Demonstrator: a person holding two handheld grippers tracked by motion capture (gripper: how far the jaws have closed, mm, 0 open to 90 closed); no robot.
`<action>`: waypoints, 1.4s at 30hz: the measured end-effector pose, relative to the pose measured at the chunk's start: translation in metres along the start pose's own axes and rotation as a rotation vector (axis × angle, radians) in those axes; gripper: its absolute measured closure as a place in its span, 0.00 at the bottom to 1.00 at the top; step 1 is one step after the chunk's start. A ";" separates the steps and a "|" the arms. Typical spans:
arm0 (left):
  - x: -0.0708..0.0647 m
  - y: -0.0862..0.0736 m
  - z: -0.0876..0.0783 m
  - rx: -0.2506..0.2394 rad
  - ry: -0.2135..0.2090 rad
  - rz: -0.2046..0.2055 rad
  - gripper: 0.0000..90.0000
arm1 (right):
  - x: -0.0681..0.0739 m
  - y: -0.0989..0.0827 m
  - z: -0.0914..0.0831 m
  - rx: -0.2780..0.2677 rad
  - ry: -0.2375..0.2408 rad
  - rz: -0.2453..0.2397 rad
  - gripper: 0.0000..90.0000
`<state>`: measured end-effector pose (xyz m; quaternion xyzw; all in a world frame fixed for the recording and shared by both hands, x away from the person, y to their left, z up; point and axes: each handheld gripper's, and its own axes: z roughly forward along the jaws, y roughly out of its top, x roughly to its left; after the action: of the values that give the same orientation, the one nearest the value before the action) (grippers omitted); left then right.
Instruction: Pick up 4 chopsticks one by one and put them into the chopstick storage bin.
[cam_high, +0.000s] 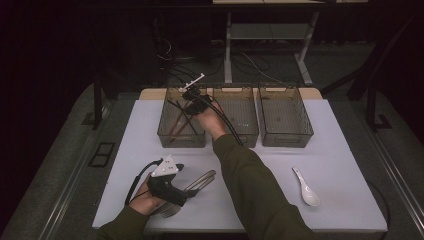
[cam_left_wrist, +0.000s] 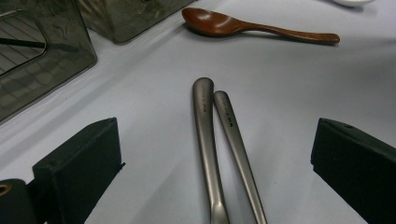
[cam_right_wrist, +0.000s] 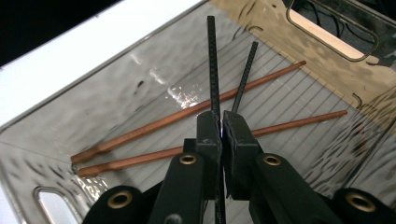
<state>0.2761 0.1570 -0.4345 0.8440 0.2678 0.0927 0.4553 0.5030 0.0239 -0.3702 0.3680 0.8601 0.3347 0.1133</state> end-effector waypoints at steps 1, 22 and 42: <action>0.000 0.000 0.000 -0.002 -0.001 0.000 0.01 | 0.000 0.000 0.001 -0.002 0.001 0.000 0.94; 0.002 0.000 -0.002 0.007 0.004 0.013 0.01 | -0.010 -0.011 -0.034 -0.085 0.051 0.005 0.53; 0.001 0.000 0.000 0.014 0.014 0.010 0.01 | -0.023 -0.074 -0.092 -0.155 0.130 -0.035 0.39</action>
<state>0.2765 0.1576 -0.4345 0.8479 0.2673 0.0989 0.4470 0.4375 -0.0747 -0.3510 0.3204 0.8434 0.4214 0.0913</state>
